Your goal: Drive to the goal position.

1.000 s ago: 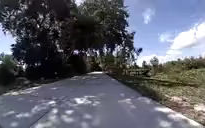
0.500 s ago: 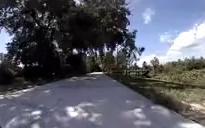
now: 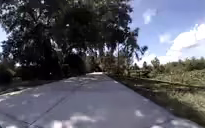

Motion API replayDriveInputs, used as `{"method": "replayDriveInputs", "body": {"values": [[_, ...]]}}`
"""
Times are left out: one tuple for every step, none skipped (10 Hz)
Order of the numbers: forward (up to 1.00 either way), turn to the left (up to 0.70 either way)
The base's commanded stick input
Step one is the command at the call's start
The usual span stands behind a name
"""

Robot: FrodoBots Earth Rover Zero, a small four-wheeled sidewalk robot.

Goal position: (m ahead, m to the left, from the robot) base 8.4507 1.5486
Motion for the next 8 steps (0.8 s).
{"method": "replayDriveInputs", "body": {"values": [[0.84,0.0],[0.84,0.0],[0.84,0.0],[0.84,0.0],[0.84,0.0],[0.84,0.0],[0.84,0.0],[0.84,0.0]]}}
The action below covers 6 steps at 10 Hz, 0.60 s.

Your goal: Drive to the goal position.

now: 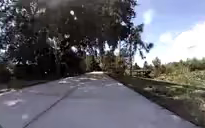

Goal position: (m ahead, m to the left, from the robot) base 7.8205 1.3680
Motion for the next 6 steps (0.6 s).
{"method": "replayDriveInputs", "body": {"values": [[0.84,0.0],[0.84,0.0],[0.84,0.0],[0.84,0.0],[0.84,0.0],[0.84,0.0]]}}
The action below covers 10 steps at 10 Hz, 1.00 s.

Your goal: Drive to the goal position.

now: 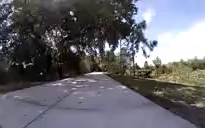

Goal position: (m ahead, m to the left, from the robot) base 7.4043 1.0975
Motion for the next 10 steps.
{"method": "replayDriveInputs", "body": {"values": [[0.84,0.0],[0.84,0.0],[0.84,0.0],[0.84,0.0],[0.84,0.0],[0.84,0.0],[0.84,0.0],[0.84,0.0],[0.84,0.0],[0.84,0.0]]}}
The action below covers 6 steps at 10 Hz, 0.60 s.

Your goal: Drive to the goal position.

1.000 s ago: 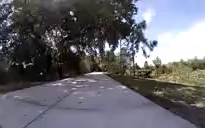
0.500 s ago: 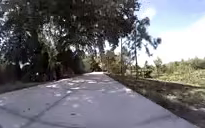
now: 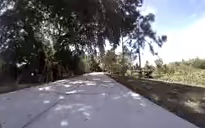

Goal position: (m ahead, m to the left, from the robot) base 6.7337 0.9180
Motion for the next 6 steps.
{"method": "replayDriveInputs", "body": {"values": [[0.84,0.0],[0.84,0.0],[0.84,0.0],[0.84,0.0],[0.84,0.0],[0.84,0.0]]}}
